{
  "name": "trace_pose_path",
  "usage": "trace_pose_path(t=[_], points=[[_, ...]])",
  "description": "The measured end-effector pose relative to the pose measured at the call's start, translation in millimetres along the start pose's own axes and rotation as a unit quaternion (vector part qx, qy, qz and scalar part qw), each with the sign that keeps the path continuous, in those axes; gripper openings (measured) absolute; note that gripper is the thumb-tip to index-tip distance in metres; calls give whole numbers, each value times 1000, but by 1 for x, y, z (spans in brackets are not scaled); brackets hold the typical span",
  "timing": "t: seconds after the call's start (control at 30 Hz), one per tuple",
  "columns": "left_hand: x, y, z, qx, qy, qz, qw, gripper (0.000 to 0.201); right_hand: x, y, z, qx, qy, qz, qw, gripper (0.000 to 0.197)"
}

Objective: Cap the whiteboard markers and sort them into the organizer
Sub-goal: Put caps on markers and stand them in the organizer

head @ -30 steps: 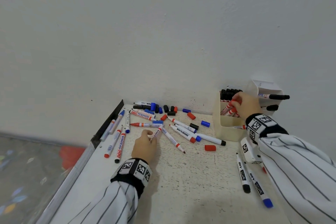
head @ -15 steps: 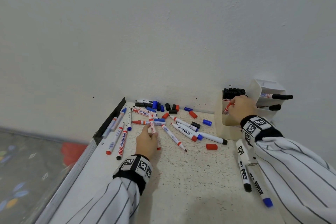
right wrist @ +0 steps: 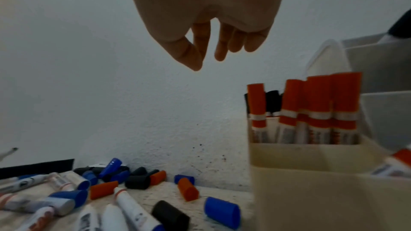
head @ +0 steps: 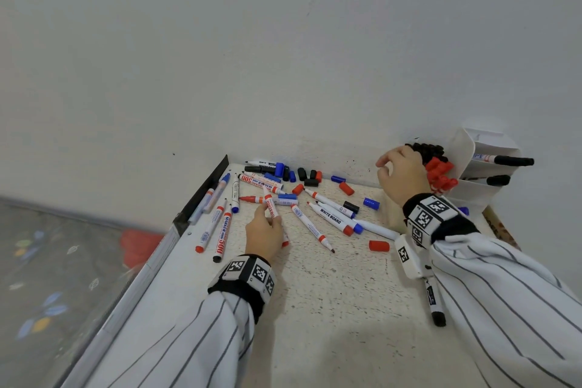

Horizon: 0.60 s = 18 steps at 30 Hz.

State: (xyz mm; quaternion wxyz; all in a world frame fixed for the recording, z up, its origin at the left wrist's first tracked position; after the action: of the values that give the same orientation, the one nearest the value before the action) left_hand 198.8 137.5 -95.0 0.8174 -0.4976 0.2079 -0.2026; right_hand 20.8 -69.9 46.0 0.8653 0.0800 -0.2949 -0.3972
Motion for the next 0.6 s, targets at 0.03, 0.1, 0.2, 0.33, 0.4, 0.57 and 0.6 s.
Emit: trace_pose_path(t=[0.03, 0.1, 0.2, 0.33, 0.4, 0.57, 0.6], points=[[0, 0, 0, -2, 0, 0, 1000, 51, 2, 4, -12, 25, 31, -7, 999, 16], [0, 1, -1, -8, 3, 4, 1000, 50, 7, 11, -37, 64, 92, -36, 993, 20], [0, 2, -3, -7, 9, 5, 1000, 49, 12, 22, -75, 95, 157, -66, 981, 27], [0, 1, -5, -5, 15, 5, 1000, 48, 16, 36, -130, 78, 249, -83, 962, 38], [-1, 0, -4, -4, 19, 3, 1000, 47, 16, 45, -155, 47, 297, -79, 950, 42], [-1, 0, -5, -14, 22, 9, 1000, 47, 18, 52, -197, -12, 362, -69, 930, 46], [-1, 1, -5, -17, 23, 11, 1000, 47, 18, 51, -202, -17, 365, -73, 928, 47]])
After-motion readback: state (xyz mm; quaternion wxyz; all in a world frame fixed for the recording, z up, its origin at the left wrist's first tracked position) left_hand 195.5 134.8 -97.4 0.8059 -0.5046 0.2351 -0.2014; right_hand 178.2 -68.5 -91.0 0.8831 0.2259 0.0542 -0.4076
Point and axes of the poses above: each hand's wrist, its own x-axis towards the middle knuckle, its own z-axis out of the back of the hand, y = z × x, the point moved 10 cm from there along x, towards the middle knuckle, and after that the axes turned 2 degrees about -y, right-handed, at the moved point
